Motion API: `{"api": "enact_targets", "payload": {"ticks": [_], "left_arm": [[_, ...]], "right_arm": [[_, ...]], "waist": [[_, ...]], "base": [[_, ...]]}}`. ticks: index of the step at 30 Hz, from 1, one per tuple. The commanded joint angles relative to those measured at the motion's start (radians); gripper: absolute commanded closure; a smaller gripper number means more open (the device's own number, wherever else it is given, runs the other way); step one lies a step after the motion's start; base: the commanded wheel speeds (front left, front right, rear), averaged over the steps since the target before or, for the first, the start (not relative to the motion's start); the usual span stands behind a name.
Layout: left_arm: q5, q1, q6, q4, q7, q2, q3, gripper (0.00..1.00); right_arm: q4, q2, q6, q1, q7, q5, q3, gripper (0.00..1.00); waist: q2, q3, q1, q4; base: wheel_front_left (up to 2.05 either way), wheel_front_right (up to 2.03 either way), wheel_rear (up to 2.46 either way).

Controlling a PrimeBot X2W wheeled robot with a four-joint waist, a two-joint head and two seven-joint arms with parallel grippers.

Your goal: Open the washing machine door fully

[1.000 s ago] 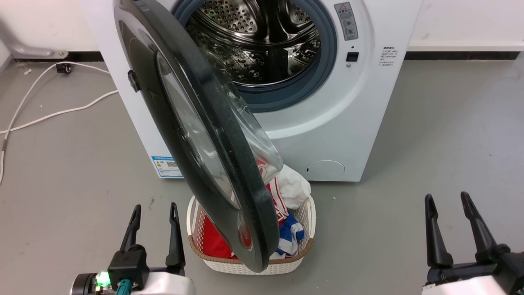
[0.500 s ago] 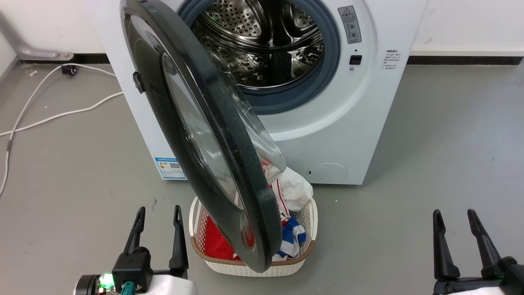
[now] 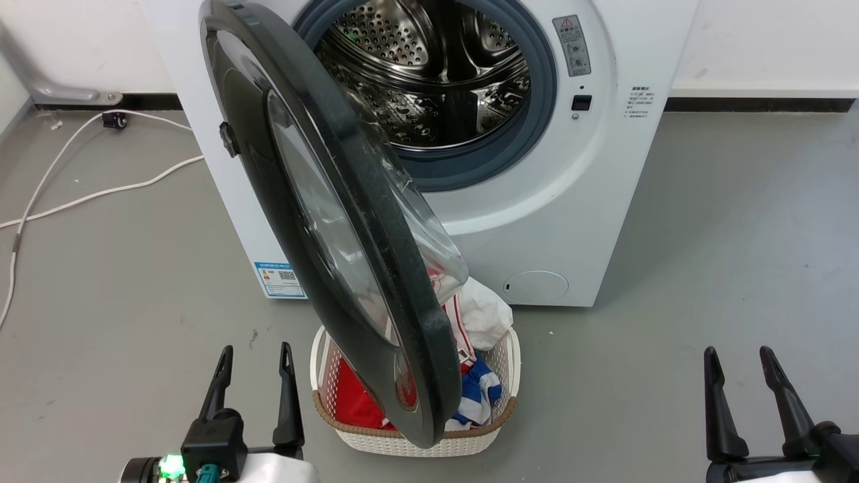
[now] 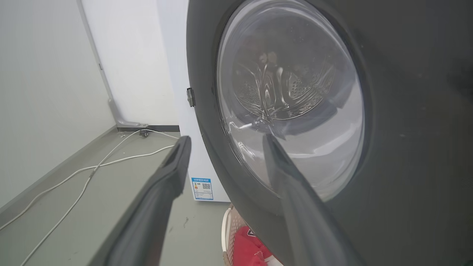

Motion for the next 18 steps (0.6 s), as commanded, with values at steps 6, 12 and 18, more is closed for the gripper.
{"api": "enact_targets", "payload": {"ticks": [6,12,18], "left_arm": [[0.001,0.0,0.014,0.018,-0.003,-0.001,0.008,1.0],[-0.019,-0.027,0.019,-0.01,-0.003,-0.001,0.035,1.0],[0.011,-0.102,0.003,-0.108,-0.003,0.014,0.068,1.0]], "right_arm": [[0.002,0.004,0.0,0.007,-0.002,0.007,0.005,0.0],[0.002,0.004,0.0,0.003,-0.002,0.012,0.004,0.0],[-0.001,0.004,0.0,-0.005,-0.002,0.017,0.002,0.0]], "waist": [[0.0,-0.003,0.0,0.002],[0.0,-0.003,0.0,0.006],[0.0,0.001,0.0,0.011]], "base": [[0.0,0.0,0.0],[0.0,0.0,0.0],[0.0,0.0,0.0]]}}
